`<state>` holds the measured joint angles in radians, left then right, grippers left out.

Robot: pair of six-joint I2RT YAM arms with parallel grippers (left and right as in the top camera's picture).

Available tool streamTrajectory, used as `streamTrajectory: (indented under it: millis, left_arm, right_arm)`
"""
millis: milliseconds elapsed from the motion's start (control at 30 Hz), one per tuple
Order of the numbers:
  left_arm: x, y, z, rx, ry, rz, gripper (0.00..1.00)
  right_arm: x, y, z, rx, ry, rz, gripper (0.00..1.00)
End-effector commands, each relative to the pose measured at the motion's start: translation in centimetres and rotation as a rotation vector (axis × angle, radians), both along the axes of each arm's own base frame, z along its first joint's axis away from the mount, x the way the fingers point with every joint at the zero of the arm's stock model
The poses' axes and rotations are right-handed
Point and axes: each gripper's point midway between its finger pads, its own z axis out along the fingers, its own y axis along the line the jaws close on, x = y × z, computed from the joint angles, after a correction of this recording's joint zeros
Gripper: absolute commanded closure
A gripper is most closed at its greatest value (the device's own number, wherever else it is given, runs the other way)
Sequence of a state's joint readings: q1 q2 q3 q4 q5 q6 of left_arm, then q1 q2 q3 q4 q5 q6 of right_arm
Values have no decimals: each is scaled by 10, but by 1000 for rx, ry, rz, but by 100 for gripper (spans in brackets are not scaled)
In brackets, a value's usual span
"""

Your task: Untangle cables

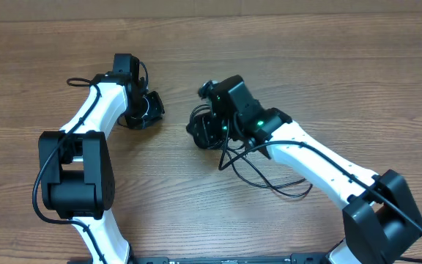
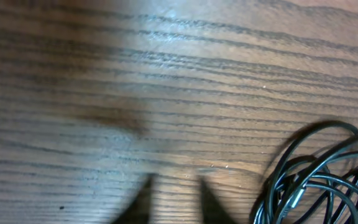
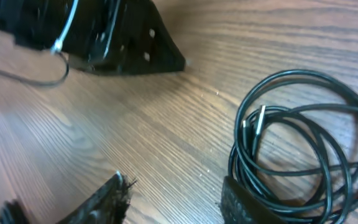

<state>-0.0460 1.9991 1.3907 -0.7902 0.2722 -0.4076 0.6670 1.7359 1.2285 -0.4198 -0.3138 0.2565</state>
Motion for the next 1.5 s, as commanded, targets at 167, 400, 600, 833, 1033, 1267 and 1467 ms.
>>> streamTrajectory:
  millis: [167, 400, 600, 833, 1033, 1267, 1467]
  left_arm:
    - [6, -2, -1, 11, -20, -41, 76]
    - [6, -2, -1, 11, -19, -40, 68]
    - [6, -2, -1, 10, -19, -38, 62]
    - [6, -2, -1, 10, -19, -38, 57]
    - [5, -3, -1, 5, -15, -39, 51]
    - [3, -10, 1, -37, -9, -48, 46]
    - [2, -16, 3, -66, -15, -82, 44]
  right_arm:
    - [6, -5, -70, -289, -98, -10, 46]
    - [21, -8, -92, -331, -126, -49, 52]
    - [21, -9, -101, -340, -115, -48, 67]
    - [18, -9, -120, -363, -91, -40, 68]
    - [21, -6, -123, -355, -100, -42, 78]
    - [22, -8, -123, -339, -67, -94, 94]
    - [22, 1, -115, -201, 56, -124, 96]
